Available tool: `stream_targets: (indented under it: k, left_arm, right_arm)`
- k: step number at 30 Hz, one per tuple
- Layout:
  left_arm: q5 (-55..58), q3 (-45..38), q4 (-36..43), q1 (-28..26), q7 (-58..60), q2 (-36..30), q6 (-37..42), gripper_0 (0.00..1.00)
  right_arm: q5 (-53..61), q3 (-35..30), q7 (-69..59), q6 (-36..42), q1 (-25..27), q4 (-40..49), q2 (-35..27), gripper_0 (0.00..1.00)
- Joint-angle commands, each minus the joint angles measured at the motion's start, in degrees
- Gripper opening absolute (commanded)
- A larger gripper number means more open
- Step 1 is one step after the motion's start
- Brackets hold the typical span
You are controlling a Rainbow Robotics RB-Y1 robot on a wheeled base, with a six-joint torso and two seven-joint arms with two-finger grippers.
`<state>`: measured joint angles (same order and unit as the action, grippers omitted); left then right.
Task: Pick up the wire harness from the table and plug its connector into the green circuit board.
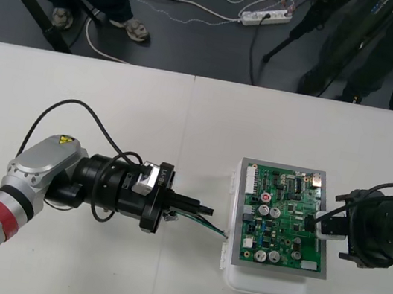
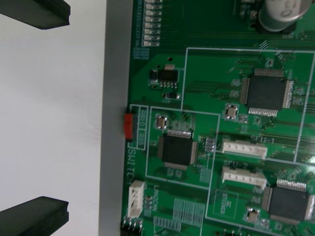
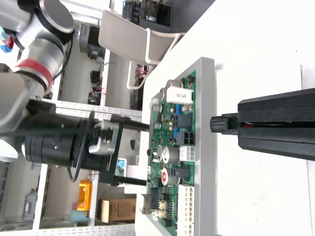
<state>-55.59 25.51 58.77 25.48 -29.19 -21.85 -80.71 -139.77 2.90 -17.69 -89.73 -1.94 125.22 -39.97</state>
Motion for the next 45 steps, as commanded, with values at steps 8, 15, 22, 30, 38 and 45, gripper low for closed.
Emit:
stream_targets:
  k: [8, 15, 22, 30, 38, 45]
  left_arm:
    - [2.2, 4.0, 2.6, 2.7, -1.7, 1.6, 9.4, 0.00]
    - [5.2, 6.2, 3.1, 3.2, -1.4, 1.7, 10.4, 0.00]
    - [5.4, 6.7, 3.5, 3.5, -1.2, 1.7, 10.4, 0.00]
    - [5.4, 7.5, 3.5, 4.1, -1.0, 2.6, 10.7, 0.00]
    - [5.4, 9.0, 3.5, 4.8, -1.0, 2.7, 11.4, 0.00]
    - [5.4, 9.8, 3.5, 4.8, -0.9, 2.7, 11.7, 0.00]
  right_arm:
    - [-3.7, 1.6, -4.6, -0.3, 0.7, 1.8, 3.8, 1.00]
    - [-5.3, 2.4, -6.0, -0.3, 0.7, 1.8, 4.9, 1.00]
    - [-5.3, 3.5, -6.3, -0.3, 0.7, 1.8, 5.4, 1.00]
    - [-5.6, 3.5, -6.4, -0.3, 0.7, 1.8, 5.9, 1.00]
    - [-5.5, 3.5, -6.8, -0.3, 0.6, 1.8, 6.6, 1.00]
    - [-5.6, 3.5, -8.1, -0.3, 0.7, 1.8, 6.7, 1.00]
